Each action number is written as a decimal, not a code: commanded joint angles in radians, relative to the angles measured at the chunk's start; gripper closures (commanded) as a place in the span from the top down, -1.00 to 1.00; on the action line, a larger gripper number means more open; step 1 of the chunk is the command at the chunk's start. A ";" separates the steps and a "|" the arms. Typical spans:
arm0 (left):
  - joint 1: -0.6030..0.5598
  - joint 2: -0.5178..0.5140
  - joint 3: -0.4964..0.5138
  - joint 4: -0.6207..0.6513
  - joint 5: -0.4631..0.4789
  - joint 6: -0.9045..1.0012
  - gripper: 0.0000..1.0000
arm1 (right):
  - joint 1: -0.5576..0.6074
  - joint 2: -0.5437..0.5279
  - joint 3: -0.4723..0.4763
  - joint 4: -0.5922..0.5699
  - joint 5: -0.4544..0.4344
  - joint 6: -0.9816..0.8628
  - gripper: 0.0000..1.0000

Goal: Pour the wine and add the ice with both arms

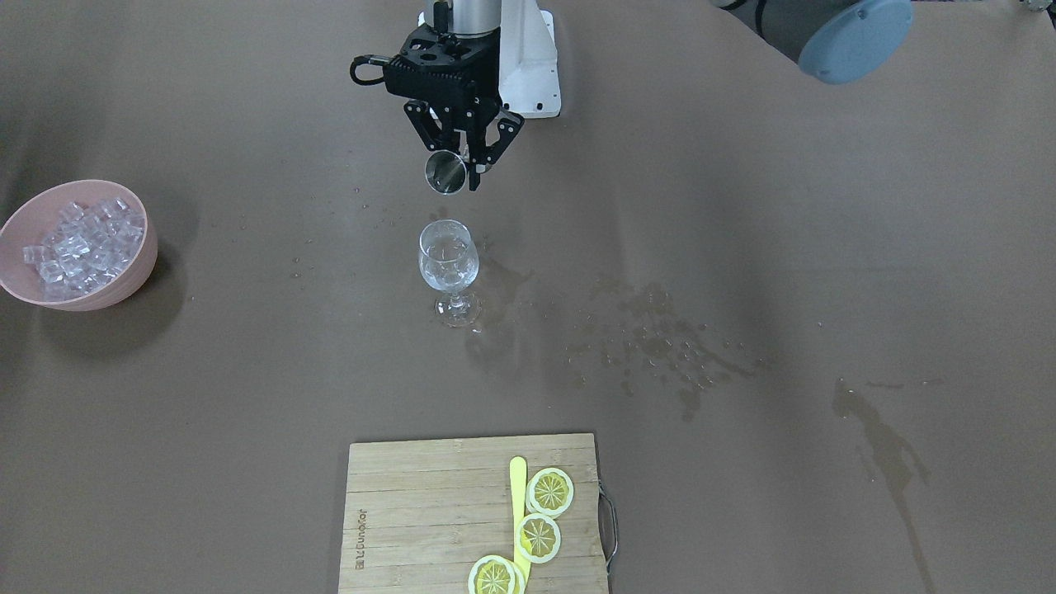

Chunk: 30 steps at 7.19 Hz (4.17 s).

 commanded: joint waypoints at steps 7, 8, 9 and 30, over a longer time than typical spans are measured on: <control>-0.028 -0.098 0.092 0.229 -0.082 0.165 -1.00 | 0.000 0.008 0.011 0.000 0.011 0.000 1.00; -0.030 -0.121 0.103 0.284 -0.082 0.191 -1.00 | 0.000 0.008 0.012 0.000 0.011 0.000 1.00; -0.030 -0.156 0.124 0.327 -0.082 0.216 -1.00 | 0.000 0.008 0.012 0.000 0.011 0.000 1.00; -0.231 0.242 -0.143 0.006 -0.003 -0.107 -1.00 | 0.000 0.031 0.021 0.000 0.021 0.003 1.00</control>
